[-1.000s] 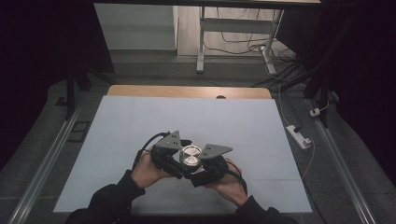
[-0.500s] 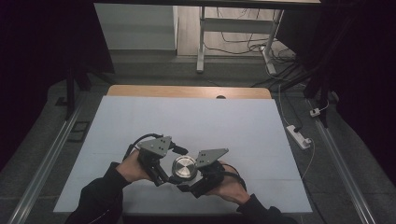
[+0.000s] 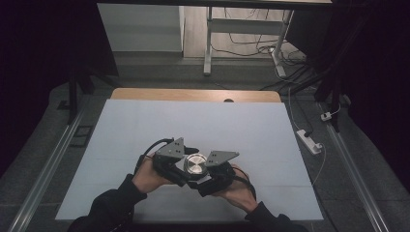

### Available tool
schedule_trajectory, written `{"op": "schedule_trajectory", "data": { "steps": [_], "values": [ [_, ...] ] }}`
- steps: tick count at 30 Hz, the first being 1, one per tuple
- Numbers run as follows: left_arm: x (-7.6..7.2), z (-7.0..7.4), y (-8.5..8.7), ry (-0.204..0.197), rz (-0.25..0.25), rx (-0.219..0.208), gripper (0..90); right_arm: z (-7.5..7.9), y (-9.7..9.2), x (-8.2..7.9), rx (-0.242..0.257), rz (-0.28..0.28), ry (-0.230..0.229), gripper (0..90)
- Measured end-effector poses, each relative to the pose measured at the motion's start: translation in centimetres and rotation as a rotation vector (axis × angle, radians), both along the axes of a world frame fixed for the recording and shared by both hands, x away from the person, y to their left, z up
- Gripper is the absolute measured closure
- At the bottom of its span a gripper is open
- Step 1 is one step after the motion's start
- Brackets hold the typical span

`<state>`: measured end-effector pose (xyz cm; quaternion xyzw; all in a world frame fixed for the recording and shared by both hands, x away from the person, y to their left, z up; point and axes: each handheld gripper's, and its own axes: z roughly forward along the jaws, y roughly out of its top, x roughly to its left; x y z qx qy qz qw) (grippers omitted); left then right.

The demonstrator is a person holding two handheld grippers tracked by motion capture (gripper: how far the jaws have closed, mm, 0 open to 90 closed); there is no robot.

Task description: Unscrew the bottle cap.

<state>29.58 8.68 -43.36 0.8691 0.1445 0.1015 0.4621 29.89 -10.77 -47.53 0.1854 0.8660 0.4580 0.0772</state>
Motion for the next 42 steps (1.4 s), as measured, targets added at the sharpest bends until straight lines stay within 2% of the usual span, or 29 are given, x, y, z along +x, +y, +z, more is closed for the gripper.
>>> {"op": "schedule_trajectory", "data": {
  "steps": [2,3,4,7,8,11,13,18,19,20,21,23,26,29,30,31,33,34,35,36,40,42],
  "values": [
    [-0.4,-0.1,-0.7,-0.025,0.064,0.015,20.1,0.0,0.0,0.1,-0.020,-0.049,-0.030,14.5],
    [-0.5,-0.1,-0.9,-0.028,0.080,0.016,20.0,-0.1,-0.1,0.1,-0.019,-0.063,-0.029,14.6],
    [-0.4,-0.1,-0.9,-0.025,0.068,0.016,19.4,-0.1,-0.1,0.2,-0.012,-0.074,-0.025,14.6],
    [0.3,0.2,-0.2,0.021,0.010,-0.031,8.1,0.0,-0.3,0.1,0.006,-0.073,-0.022,14.6],
    [0.4,0.3,0.3,0.025,-0.004,-0.046,5.8,0.1,-0.3,0.1,0.015,-0.068,-0.021,14.6],
    [1.2,0.6,1.8,0.054,-0.070,-0.065,3.2,0.4,-0.5,0.2,0.036,-0.033,-0.008,14.6],
    [1.4,0.7,2.6,0.055,-0.125,-0.071,4.6,0.4,-0.5,0.1,0.037,-0.003,-0.003,14.5],
    [1.4,0.6,3.2,0.063,-0.274,-0.035,7.8,0.3,0.0,-0.3,0.024,0.124,0.012,14.6],
    [1.4,0.6,3.2,0.063,-0.274,-0.035,9.0,0.3,0.2,-0.5,0.020,0.143,0.012,14.6],
    [1.0,0.5,2.9,0.053,-0.319,-0.009,9.8,0.2,0.4,-0.7,0.019,0.160,0.010,14.6],
    [1.0,0.5,2.9,0.053,-0.319,-0.009,10.5,0.2,0.5,-0.8,0.013,0.174,0.005,14.6],
    [0.7,0.4,2.2,0.045,-0.347,0.029,12.6,0.2,0.7,-1.1,0.006,0.193,0.001,14.6],
    [0.6,0.3,1.9,0.040,-0.343,0.042,19.0,0.3,0.9,-1.2,-0.002,0.201,-0.013,14.6],
    [0.6,0.3,1.5,0.043,-0.283,0.025,19.8,0.3,0.7,-1.1,0.001,0.176,-0.012,14.6],
    [0.6,0.3,1.5,0.043,-0.283,0.025,20.0,0.3,0.6,-1.0,0.001,0.162,-0.014,14.6],
    [0.6,0.3,1.3,0.044,-0.222,0.016,20.1,0.3,0.6,-0.8,0.003,0.145,-0.015,14.6],
    [0.5,0.4,1.0,0.038,-0.156,0.002,20.3,0.3,0.4,-0.6,0.009,0.106,-0.011,14.6],
    [0.5,0.4,1.0,0.038,-0.156,0.002,20.3,0.3,0.3,-0.4,0.010,0.088,-0.009,14.6],
    [0.3,0.5,0.7,0.026,-0.108,0.002,20.3,0.3,0.2,-0.3,0.011,0.074,-0.012,14.6],
    [0.2,0.5,0.5,0.025,-0.089,-0.007,20.4,0.3,0.2,-0.3,0.012,0.059,-0.010,14.6],
    [0.2,0.8,0.7,0.029,-0.054,-0.046,20.4,0.2,0.1,-0.1,0.004,0.032,-0.013,14.6],
    [0.2,1.0,0.8,0.038,-0.056,-0.057,20.4,0.1,0.2,-0.1,0.002,0.027,-0.009,14.6]
  ]
}}
